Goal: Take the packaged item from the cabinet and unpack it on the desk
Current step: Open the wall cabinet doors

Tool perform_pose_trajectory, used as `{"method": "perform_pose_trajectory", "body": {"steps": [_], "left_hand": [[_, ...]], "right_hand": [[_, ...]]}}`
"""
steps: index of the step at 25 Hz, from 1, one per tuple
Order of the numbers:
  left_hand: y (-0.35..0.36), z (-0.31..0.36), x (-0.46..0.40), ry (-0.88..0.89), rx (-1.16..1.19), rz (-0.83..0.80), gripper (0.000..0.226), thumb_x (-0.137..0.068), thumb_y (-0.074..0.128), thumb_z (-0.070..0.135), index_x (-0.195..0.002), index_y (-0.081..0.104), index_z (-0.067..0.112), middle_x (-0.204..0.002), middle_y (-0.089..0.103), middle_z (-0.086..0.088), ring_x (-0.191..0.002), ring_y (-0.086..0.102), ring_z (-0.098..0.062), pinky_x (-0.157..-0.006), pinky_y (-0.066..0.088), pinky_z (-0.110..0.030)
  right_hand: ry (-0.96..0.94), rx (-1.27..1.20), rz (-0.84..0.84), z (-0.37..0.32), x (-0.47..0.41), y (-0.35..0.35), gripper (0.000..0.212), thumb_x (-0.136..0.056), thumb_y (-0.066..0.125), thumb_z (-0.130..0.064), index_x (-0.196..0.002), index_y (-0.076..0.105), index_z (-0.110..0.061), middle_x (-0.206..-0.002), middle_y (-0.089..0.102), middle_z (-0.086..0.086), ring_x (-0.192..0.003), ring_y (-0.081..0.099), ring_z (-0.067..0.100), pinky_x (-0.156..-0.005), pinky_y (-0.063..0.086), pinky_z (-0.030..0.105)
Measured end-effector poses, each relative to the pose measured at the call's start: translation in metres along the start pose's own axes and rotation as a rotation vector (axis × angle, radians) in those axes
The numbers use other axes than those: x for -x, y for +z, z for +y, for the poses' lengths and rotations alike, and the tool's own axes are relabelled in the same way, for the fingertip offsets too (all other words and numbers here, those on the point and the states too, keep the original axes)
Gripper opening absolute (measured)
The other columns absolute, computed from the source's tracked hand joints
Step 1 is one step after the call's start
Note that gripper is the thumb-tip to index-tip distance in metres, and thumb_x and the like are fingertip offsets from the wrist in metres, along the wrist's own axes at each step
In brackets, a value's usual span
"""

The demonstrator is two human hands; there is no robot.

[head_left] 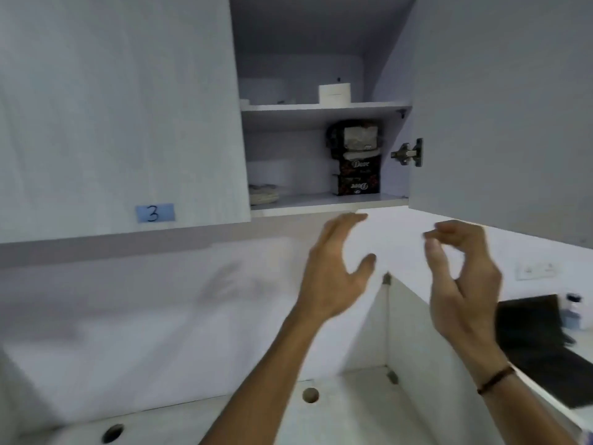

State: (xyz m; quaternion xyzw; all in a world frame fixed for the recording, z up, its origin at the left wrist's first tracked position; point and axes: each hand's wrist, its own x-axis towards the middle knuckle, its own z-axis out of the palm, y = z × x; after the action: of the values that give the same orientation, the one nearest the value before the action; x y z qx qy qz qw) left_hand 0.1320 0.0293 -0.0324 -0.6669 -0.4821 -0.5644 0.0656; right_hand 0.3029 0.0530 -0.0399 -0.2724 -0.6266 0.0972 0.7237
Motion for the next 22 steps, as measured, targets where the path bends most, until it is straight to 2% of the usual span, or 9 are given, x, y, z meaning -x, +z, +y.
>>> {"method": "perform_pose_trajectory", "body": {"steps": [2, 4, 6, 8, 11, 14, 17, 20, 22], "left_hand": [[-0.056, -0.029, -0.010, -0.019, -0.176, 0.144, 0.056, -0.084, 0.074, 0.017, -0.136, 0.056, 0.023, -0.138, 0.056, 0.004, -0.123, 0.055, -0.011, -0.103, 0.048, -0.031], [-0.108, -0.054, -0.014, -0.069, -0.354, 0.224, 0.056, -0.085, 0.073, 0.020, -0.138, 0.054, 0.021, -0.139, 0.055, 0.001, -0.124, 0.054, -0.012, -0.100, 0.041, -0.020], [-0.147, -0.076, -0.014, -0.192, -0.491, 0.236, 0.060, -0.087, 0.072, 0.023, -0.143, 0.050, 0.020, -0.146, 0.052, 0.000, -0.129, 0.051, -0.016, -0.098, 0.036, -0.019], [-0.169, -0.096, -0.013, -0.280, -0.606, 0.190, 0.065, -0.088, 0.071, 0.026, -0.147, 0.045, 0.020, -0.152, 0.047, -0.001, -0.136, 0.048, -0.020, -0.098, 0.036, -0.024], [-0.180, -0.114, -0.016, -0.362, -0.676, 0.043, 0.076, -0.087, 0.068, 0.030, -0.154, 0.034, 0.020, -0.162, 0.034, -0.003, -0.146, 0.036, -0.021, -0.110, 0.038, -0.035], [-0.181, -0.116, -0.020, -0.381, -0.688, -0.008, 0.079, -0.087, 0.068, 0.030, -0.156, 0.031, 0.020, -0.163, 0.032, -0.002, -0.146, 0.036, -0.022, -0.111, 0.040, -0.038], [-0.181, -0.105, -0.014, -0.332, -0.679, 0.046, 0.075, -0.087, 0.069, 0.029, -0.153, 0.035, 0.021, -0.159, 0.039, 0.000, -0.140, 0.045, -0.021, -0.107, 0.046, -0.039], [-0.184, -0.080, 0.002, -0.244, -0.634, 0.124, 0.068, -0.089, 0.069, 0.027, -0.150, 0.040, 0.025, -0.154, 0.045, 0.005, -0.135, 0.048, -0.015, -0.105, 0.046, -0.030], [-0.188, -0.055, 0.018, -0.154, -0.623, 0.182, 0.061, -0.092, 0.068, 0.026, -0.148, 0.043, 0.025, -0.150, 0.049, 0.007, -0.133, 0.049, -0.009, -0.102, 0.047, -0.025]], "right_hand": [[0.183, -0.092, -0.217, -0.001, 0.008, 0.057, 0.014, -0.098, 0.057, -0.026, -0.108, 0.064, -0.018, -0.098, 0.066, -0.016, -0.097, 0.064, 0.009, -0.073, 0.039, 0.002], [0.261, -0.142, -0.443, -0.005, 0.006, 0.110, 0.016, -0.101, 0.055, -0.030, -0.113, 0.064, -0.024, -0.104, 0.066, -0.017, -0.100, 0.061, 0.002, -0.078, 0.037, 0.000], [0.287, -0.225, -0.644, -0.020, -0.002, 0.162, 0.029, -0.102, 0.051, -0.035, -0.126, 0.062, -0.023, -0.121, 0.065, -0.010, -0.112, 0.058, 0.006, -0.090, 0.039, 0.013], [0.347, -0.296, -0.770, -0.037, -0.013, 0.208, 0.036, -0.101, 0.050, -0.039, -0.131, 0.057, -0.020, -0.126, 0.060, -0.008, -0.115, 0.056, 0.012, -0.091, 0.041, 0.025], [0.432, -0.345, -0.867, -0.046, -0.033, 0.267, 0.042, -0.094, 0.048, -0.042, -0.127, 0.053, -0.017, -0.123, 0.059, -0.002, -0.111, 0.056, 0.020, -0.084, 0.044, 0.034], [0.583, -0.429, -0.941, -0.041, -0.042, 0.298, 0.055, -0.088, 0.051, -0.046, -0.138, 0.050, -0.024, -0.139, 0.057, -0.002, -0.124, 0.052, 0.022, -0.100, 0.042, 0.039], [0.608, -0.458, -0.897, -0.042, -0.039, 0.293, 0.039, -0.092, 0.053, -0.028, -0.130, 0.054, -0.020, -0.130, 0.061, 0.000, -0.114, 0.056, 0.020, -0.090, 0.044, 0.033], [0.567, -0.519, -0.811, -0.055, -0.018, 0.265, 0.029, -0.091, 0.055, -0.025, -0.120, 0.055, -0.022, -0.115, 0.064, -0.004, -0.104, 0.060, 0.016, -0.076, 0.047, 0.029], [0.524, -0.647, -0.769, -0.068, 0.003, 0.247, 0.023, -0.089, 0.052, -0.026, -0.112, 0.056, -0.020, -0.114, 0.066, -0.005, -0.110, 0.062, 0.018, -0.088, 0.051, 0.034]]}}
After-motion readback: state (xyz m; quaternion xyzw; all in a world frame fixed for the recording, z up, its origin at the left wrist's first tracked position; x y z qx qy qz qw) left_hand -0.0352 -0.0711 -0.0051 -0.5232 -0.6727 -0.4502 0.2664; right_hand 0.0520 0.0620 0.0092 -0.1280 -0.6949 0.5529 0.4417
